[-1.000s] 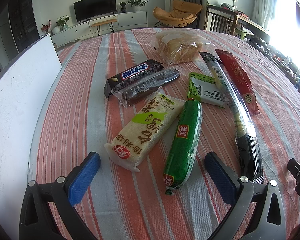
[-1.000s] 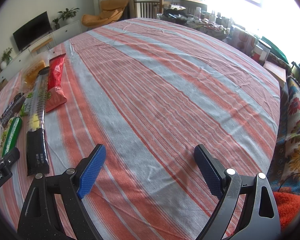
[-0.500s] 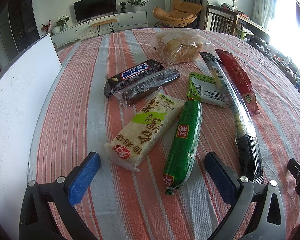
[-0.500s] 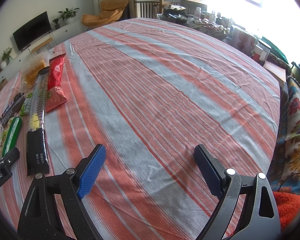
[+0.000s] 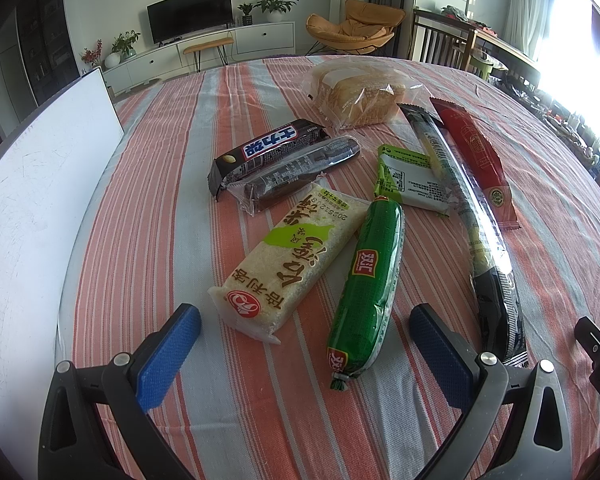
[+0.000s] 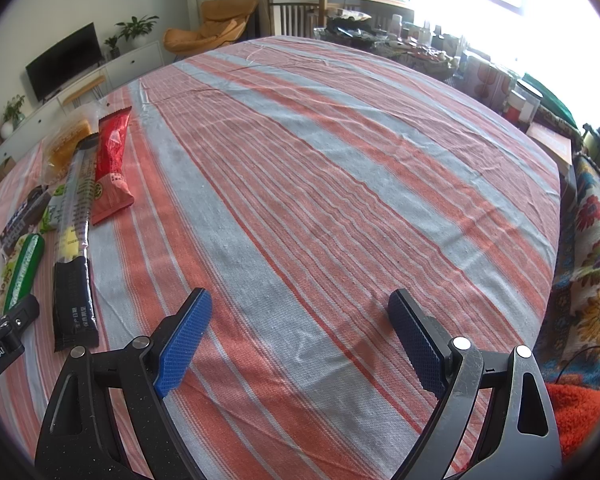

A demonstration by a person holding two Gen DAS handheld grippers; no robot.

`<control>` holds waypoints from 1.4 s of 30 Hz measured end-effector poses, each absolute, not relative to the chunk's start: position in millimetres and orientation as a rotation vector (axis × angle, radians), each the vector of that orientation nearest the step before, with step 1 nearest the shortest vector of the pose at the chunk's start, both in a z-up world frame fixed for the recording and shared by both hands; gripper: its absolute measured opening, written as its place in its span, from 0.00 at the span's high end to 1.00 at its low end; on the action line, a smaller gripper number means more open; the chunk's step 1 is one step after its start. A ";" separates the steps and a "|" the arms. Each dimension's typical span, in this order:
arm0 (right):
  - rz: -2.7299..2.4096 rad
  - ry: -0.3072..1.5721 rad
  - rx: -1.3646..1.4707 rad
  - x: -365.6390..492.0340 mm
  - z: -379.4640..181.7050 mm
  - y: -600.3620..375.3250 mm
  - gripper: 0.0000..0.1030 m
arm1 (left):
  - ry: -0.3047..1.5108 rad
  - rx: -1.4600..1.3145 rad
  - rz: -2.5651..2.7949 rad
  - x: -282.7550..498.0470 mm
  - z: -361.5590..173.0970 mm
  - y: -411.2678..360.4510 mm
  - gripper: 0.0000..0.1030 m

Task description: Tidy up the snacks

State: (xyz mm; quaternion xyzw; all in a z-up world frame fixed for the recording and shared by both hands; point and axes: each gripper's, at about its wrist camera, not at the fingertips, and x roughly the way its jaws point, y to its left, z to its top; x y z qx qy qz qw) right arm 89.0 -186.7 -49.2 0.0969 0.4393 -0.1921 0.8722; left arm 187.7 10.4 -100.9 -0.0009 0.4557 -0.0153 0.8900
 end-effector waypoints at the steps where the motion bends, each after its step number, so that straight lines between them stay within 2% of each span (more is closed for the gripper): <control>1: -0.402 0.918 0.203 89.1 -49.3 -186.6 0.10 | 0.946 -0.002 -0.032 187.8 -101.1 10.3 0.00; 42: -0.389 0.923 0.202 88.1 -50.0 -182.5 0.08 | 0.946 -0.001 -0.031 187.4 -100.5 10.6 0.00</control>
